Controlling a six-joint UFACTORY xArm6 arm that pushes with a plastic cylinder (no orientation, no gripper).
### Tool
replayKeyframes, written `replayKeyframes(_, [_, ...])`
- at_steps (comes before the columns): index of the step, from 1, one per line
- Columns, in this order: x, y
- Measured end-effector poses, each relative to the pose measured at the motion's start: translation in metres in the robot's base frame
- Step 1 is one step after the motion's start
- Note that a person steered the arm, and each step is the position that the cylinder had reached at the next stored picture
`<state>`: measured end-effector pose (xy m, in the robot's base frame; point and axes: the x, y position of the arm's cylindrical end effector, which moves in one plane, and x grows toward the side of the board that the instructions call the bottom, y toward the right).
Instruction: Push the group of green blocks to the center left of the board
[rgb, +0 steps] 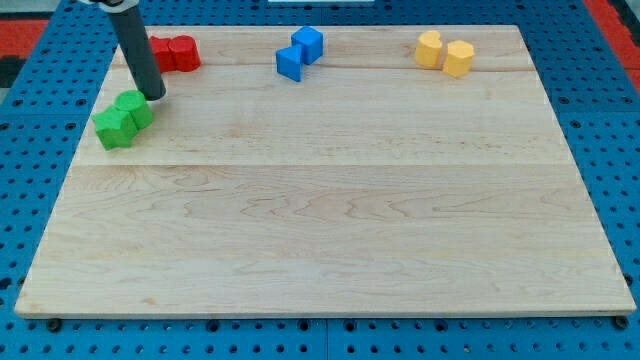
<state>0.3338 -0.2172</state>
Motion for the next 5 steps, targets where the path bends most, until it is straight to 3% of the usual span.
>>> replayKeyframes(4, [0.036,-0.074])
replayKeyframes(5, [0.085,-0.085])
